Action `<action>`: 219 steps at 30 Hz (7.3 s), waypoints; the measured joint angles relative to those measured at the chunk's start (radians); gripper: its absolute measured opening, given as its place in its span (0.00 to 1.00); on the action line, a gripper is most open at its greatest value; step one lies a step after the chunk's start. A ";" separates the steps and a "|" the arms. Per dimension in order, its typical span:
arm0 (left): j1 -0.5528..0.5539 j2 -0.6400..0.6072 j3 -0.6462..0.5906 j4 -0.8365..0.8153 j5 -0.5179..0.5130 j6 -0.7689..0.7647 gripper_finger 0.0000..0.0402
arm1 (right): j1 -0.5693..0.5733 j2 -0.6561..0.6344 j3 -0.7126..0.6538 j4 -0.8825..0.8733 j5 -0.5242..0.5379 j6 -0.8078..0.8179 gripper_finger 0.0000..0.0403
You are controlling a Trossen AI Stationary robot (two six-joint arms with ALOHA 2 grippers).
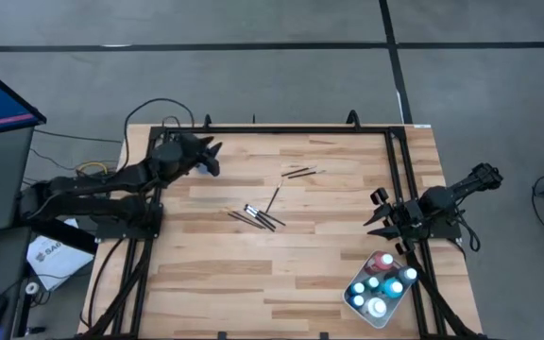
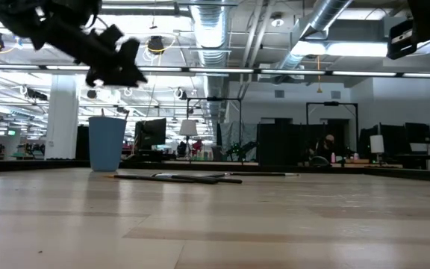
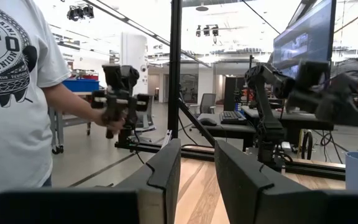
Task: Pick & Place Paint Supplies
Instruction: Put the silver paint brush into the blue cup
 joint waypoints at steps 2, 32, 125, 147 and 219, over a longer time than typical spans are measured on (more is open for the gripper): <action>-0.026 0.011 0.041 -0.001 0.018 -0.018 0.42 | 0.000 0.000 0.000 0.000 0.000 0.000 0.23; -0.113 0.170 0.333 -0.212 0.389 -0.327 0.39 | -0.044 0.000 0.011 0.259 0.038 -0.211 0.23; -0.105 -0.172 0.544 -0.778 0.397 -0.172 0.28 | -1.002 1.944 1.422 -1.281 -0.028 1.516 0.23; -0.106 -0.174 0.544 -0.792 0.447 -0.173 0.28 | -0.946 1.941 1.250 -1.014 -0.033 1.721 0.23; 0.182 0.230 0.166 0.396 1.206 -0.562 0.51 | -0.606 1.550 1.248 -0.193 0.106 0.803 0.00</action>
